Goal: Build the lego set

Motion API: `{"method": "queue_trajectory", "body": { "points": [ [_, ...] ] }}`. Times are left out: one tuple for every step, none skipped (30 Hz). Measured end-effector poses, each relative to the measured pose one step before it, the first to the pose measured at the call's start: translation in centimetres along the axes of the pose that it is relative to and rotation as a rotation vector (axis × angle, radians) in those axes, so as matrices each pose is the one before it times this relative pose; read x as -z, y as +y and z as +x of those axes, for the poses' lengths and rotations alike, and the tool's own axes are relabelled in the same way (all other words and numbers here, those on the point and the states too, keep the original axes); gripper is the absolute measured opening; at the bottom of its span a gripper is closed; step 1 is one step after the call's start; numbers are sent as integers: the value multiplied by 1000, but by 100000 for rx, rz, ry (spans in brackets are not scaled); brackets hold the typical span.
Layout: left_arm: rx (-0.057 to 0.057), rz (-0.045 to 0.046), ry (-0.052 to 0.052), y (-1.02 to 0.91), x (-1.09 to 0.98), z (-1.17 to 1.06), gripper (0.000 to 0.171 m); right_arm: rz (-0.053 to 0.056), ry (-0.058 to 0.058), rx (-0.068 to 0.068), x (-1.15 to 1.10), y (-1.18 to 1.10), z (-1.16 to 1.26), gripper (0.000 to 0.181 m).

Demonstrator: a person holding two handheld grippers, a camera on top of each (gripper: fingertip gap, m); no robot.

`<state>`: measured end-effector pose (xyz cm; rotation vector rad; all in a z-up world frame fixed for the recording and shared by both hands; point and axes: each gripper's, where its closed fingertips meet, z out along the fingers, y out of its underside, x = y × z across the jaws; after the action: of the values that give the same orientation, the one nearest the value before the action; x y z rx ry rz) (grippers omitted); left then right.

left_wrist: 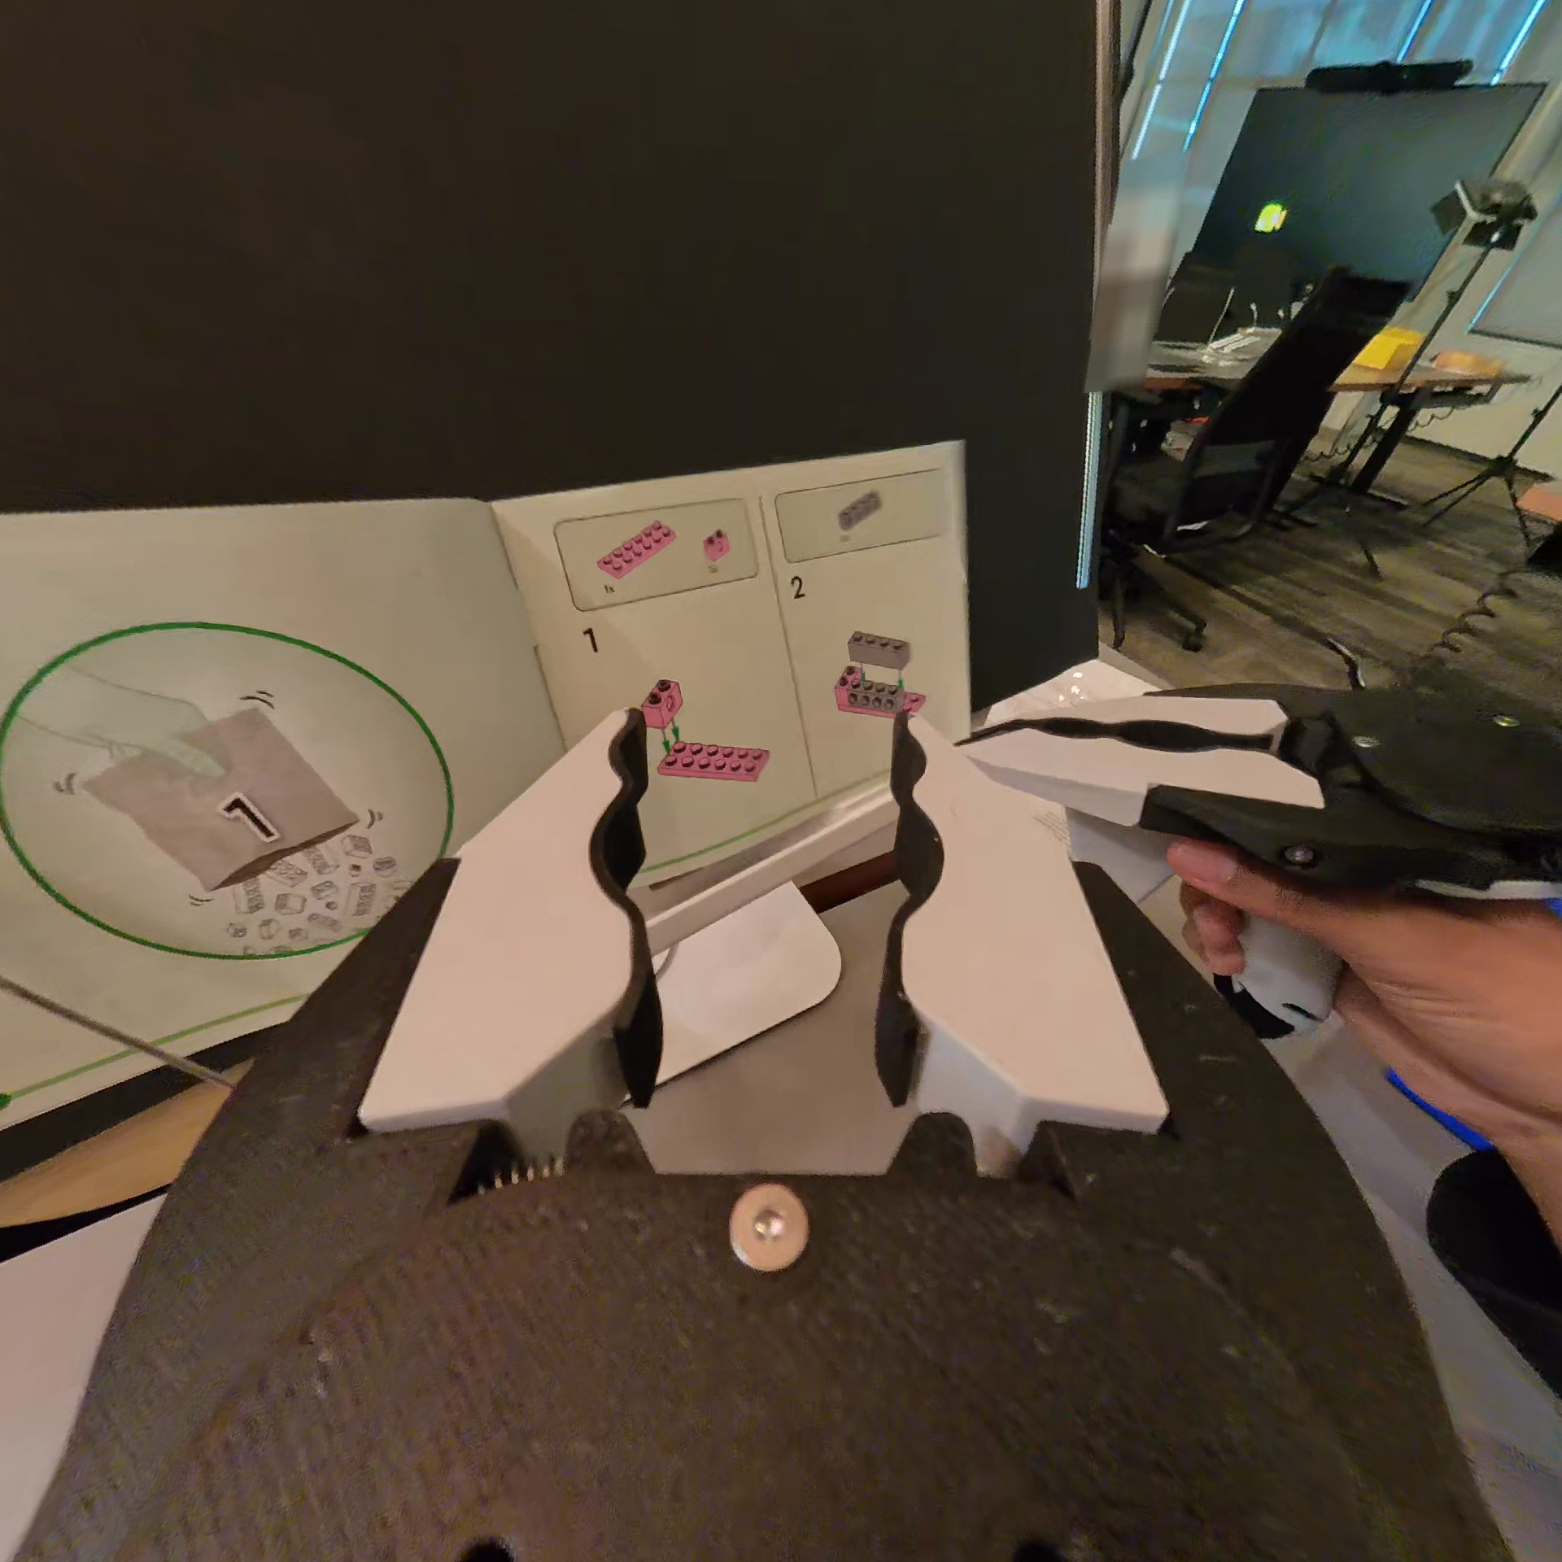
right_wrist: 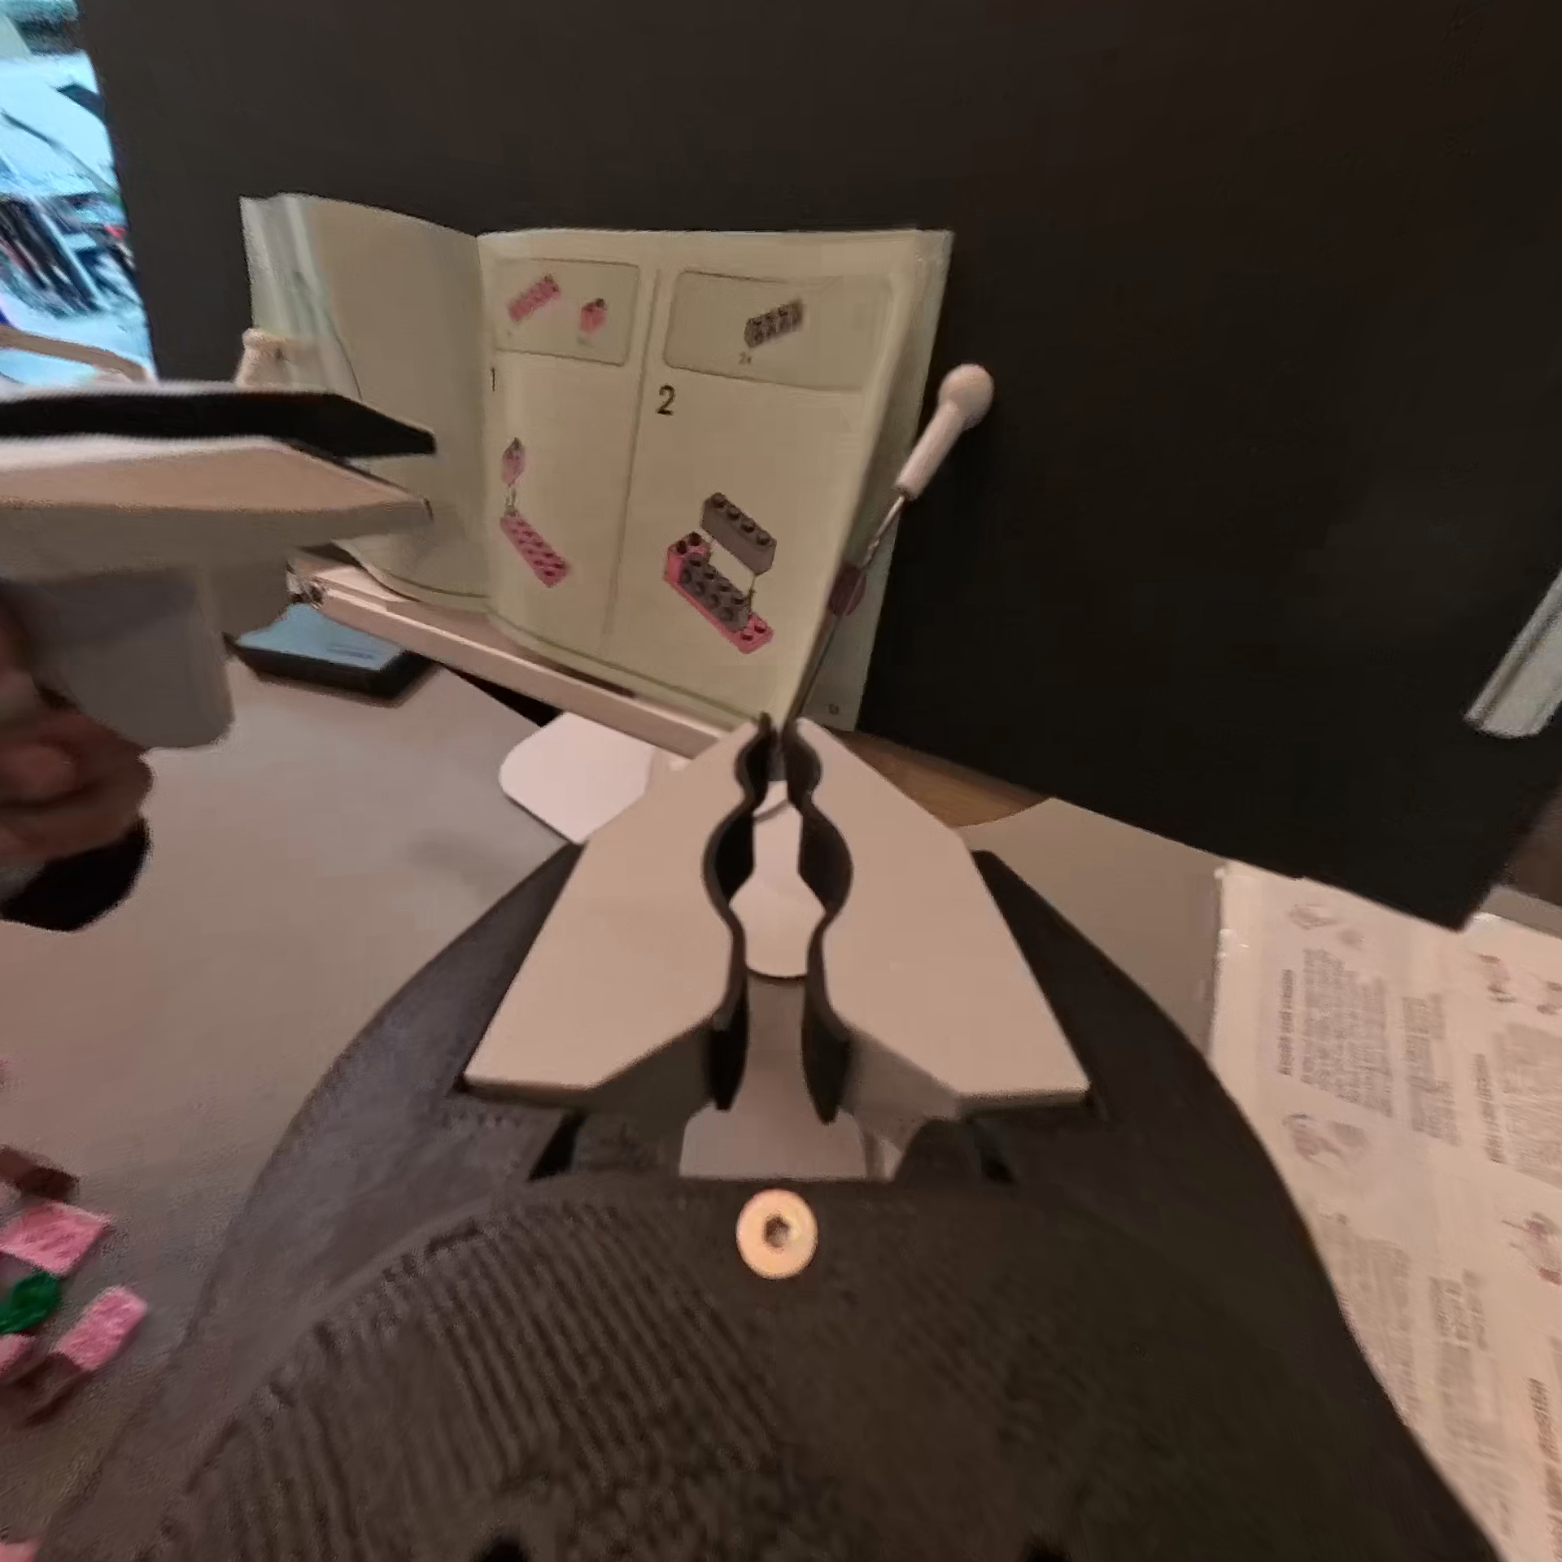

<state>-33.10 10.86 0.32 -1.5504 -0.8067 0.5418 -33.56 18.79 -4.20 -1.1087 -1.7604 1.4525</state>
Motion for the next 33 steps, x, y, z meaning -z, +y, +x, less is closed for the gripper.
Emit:
{"method": "queue_trajectory", "body": {
  "points": [
    [71, 665, -273, -233, 174, -122, 56, 343, 973, 3828, 137, -214, -82, 0],
    [165, 770, -352, -239, 177, -144, 56, 505, 289, 3296, 181, -363, -225, 0],
    [348, 813, 64, -243, 149, -94, 55, 820, -220, 3436, 201, -487, -348, 0],
    [732, 655, 788, -201, 126, 6, 56, 1488, -1472, 4376, 176, -582, -625, 0],
    [1560, 706, 1915, -202, 119, 151, 56, 1839, -2677, 5463, 129, -633, -908, 0],
    [2736, 950, 2989, -239, 140, 278, 57, 1621, -2536, 6591, 49, -624, -980, 0],
    [3163, 1047, 3946, -273, 154, 416, 60, 1105, -1243, 7846, -1, -555, -862, 0],
    [2812, 899, 4124, -270, 171, 451, 63, 408, 476, 8930, -57, -451, -674, 0],
    [1962, 490, 3864, -225, 163, 441, 65, -114, 1768, 9663, -99, -365, -517, 0],
    [1024, 340, 3656, -173, 163, 442, 64, -22, 2600, 9789, -106, -361, -405, 0],
    [392, 72, 2966, -91, 130, 363, 60, 318, 2296, 9152, -123, -391, -420, 0],
    [-55, -388, 2135, 12, 90, 249, 57, 611, 976, 7593, -138, -421, -511, 0],
    [-144, -639, 851, 78, 53, 68, 55, 1130, -655, 5765, -133, -480, -663, 0],
    [-104, -567, -693, 67, 34, -184, 50, 1558, -1429, 3772, -134, -515, -655, 0],
    [-147, -243, -1569, 35, 66, -340, 45, 1382, -1210, 2093, -130, -438, -493, 0],
    [-100, 195, -1605, -35, 77, -385, 40, 778, -1129, 1294, -101, -291, -385, 0],
    [320, 742, -1081, -128, 140, -359, 35, 538, -1146, 1223, -46, -210, -325, 0],
    [844, 889, 344, -166, 171, -181, 27, 447, -254, 1220, -6, -150, -148, 0],
    [766, 755, 2998, -183, 196, 189, 19, -67, 322, 1197, 45, -25, 3, 0],
    [1310, 521, 4096, -165, 183, 398, 15, -198, -334, 831, 51, -1, -56, 0],
    [1539, 367, 4604, -172, 160, 522, 17, -131, -379, 198, 49, 4, -44, 0],
    [1376, -221, 4907, -62, 110, 616, 23, -332, 162, -69, 30, 45, 55, 0],
    [1516, -1497, 3853, 143, 29, 488, 35, -465, 488, 69, 20, 54, 105, 0],
    [1326, -2532, 179, 299, -47, -50, 45, -447, 287, 340, 24, 32, 54, 0],
    [-505, -2160, -2626, 281, -44, -458, 44, -68, -59, 438, 18, -44, -22, 0],
    [-1669, -773, -3715, 163, -20, -554, 42, 390, -204, 340, 26, -122, -53, 0],
    [-1544, -116, -2327, 88, -17, -336, 38, 502, -84, 42, 28, -156, -21, 0],
    [-500, -331, 98, 93, -48, 4, 34, 208, -45, -191, 22, -99, -3, 0],
    [556, -547, 1638, 101, -40, 197, 30, 81, -91, -103, 14, -67, -3, 0],
    [820, -285, 1775, 57, -35, 212, 27, 45, -23, 50, 14, -20, 0, 0],
    [407, -2, 996, 33, -16, 81, 25, -142, 7, 97, 23, 29, 0, 0],
    [-14, 98, 385, 43, -23, 5, 24, -288, -52, 71, 13, 74, 0, 0],
    [-272, -42, 202, 65, -49, 3, 27, -168, -181, 41, 18, 60, -20, 0]
  ]
}}
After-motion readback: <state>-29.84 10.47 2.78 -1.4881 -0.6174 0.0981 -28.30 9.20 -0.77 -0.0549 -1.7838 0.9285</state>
